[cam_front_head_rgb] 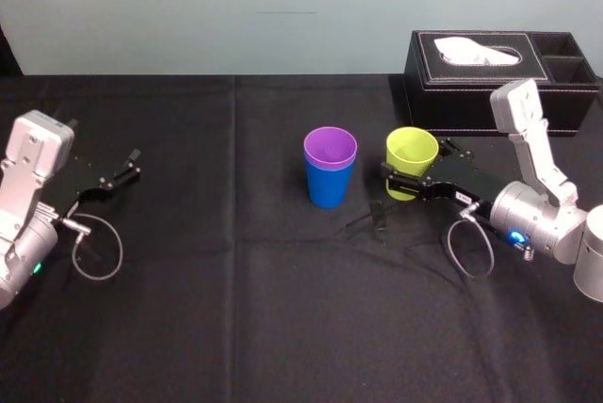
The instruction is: Stack the three plastic cups sequentially using one hand.
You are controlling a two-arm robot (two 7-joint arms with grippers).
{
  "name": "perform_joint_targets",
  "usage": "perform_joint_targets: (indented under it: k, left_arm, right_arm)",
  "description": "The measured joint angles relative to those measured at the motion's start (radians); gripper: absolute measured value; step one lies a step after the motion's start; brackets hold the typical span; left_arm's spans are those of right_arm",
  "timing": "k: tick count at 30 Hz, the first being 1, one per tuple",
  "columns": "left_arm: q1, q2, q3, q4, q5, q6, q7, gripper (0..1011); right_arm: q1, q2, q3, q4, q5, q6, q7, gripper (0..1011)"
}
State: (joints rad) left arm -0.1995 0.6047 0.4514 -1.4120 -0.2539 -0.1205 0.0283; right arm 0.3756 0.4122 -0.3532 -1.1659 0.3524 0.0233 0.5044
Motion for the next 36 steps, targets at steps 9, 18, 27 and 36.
perform_joint_targets:
  k: [9, 18, 27, 36]
  left_arm:
    - [0.0, 0.0, 0.0, 0.0, 0.0, 0.0, 0.0, 1011]
    - [0.0, 0.0, 0.0, 0.0, 0.0, 0.0, 0.0, 1011]
    - [0.0, 0.0, 0.0, 0.0, 0.0, 0.0, 0.0, 1011]
    - [0.0, 0.0, 0.0, 0.0, 0.0, 0.0, 0.0, 1011]
  right_arm:
    - [0.015, -0.005, -0.008, 0.019, -0.003, -0.009, 0.015, 1003]
    - [0.013, -0.005, -0.006, 0.017, -0.003, -0.009, 0.014, 911]
    - [0.011, -0.004, -0.005, 0.016, -0.003, -0.009, 0.011, 752]
    - [0.01, -0.004, -0.004, 0.015, -0.002, -0.009, 0.01, 735]
